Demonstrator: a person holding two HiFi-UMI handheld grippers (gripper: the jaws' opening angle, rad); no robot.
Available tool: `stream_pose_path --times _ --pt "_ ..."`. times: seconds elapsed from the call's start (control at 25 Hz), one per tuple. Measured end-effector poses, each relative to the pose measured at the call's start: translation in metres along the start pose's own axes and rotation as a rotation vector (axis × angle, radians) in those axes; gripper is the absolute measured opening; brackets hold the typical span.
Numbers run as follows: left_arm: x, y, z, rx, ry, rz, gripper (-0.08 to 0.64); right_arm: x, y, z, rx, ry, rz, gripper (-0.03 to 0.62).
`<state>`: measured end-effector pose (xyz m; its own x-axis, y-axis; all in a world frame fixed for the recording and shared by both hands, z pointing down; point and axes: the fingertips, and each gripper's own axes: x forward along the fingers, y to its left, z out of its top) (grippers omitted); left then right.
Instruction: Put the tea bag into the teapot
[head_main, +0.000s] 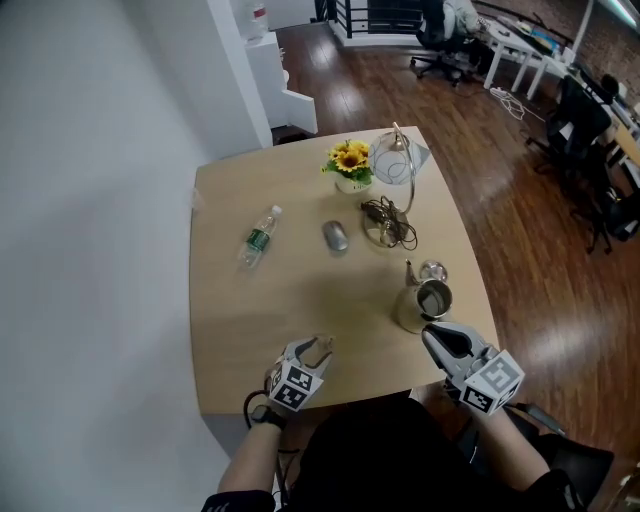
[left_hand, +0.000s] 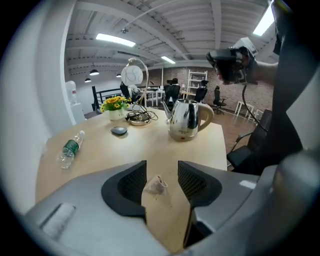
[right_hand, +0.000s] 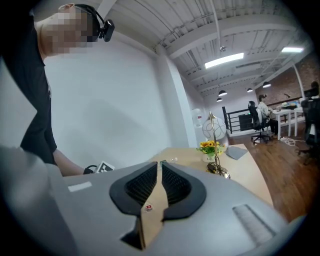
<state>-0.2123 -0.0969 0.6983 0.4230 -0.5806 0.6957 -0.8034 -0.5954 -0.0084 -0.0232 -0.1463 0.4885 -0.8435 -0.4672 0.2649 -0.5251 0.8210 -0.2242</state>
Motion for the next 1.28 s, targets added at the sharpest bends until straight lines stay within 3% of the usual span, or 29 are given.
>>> stream_pose_path --times 0.24,0.48,0.72,0.84,0.96,1.12,1.28 --pt "0.042 0.001 -0.028 0.005 0.128 0.006 0.178 0.003 -0.010 -0.001 0.006 0.007 0.014 0.038" --pt "0.071 0.007 -0.050 0.038 0.241 0.038 0.119 -0.008 -0.028 -0.002 0.034 0.001 -0.005 0.037" --pt "0.077 0.010 -0.064 0.048 0.305 0.068 0.008 -0.027 -0.050 -0.008 0.061 -0.004 -0.043 0.038" --pt "0.071 0.014 -0.053 0.039 0.273 0.095 0.000 -0.032 -0.058 -0.007 0.075 -0.015 -0.051 0.037" --pt "0.057 0.018 -0.016 0.029 0.181 0.128 0.000 -0.037 -0.066 -0.003 0.070 -0.029 -0.056 0.037" --pt "0.034 0.018 0.071 0.080 -0.015 0.158 0.000 -0.042 -0.081 0.008 0.064 -0.056 -0.076 0.038" --pt "0.026 -0.003 0.163 0.168 -0.189 0.119 0.000 -0.052 -0.092 0.017 0.060 -0.082 -0.092 0.037"
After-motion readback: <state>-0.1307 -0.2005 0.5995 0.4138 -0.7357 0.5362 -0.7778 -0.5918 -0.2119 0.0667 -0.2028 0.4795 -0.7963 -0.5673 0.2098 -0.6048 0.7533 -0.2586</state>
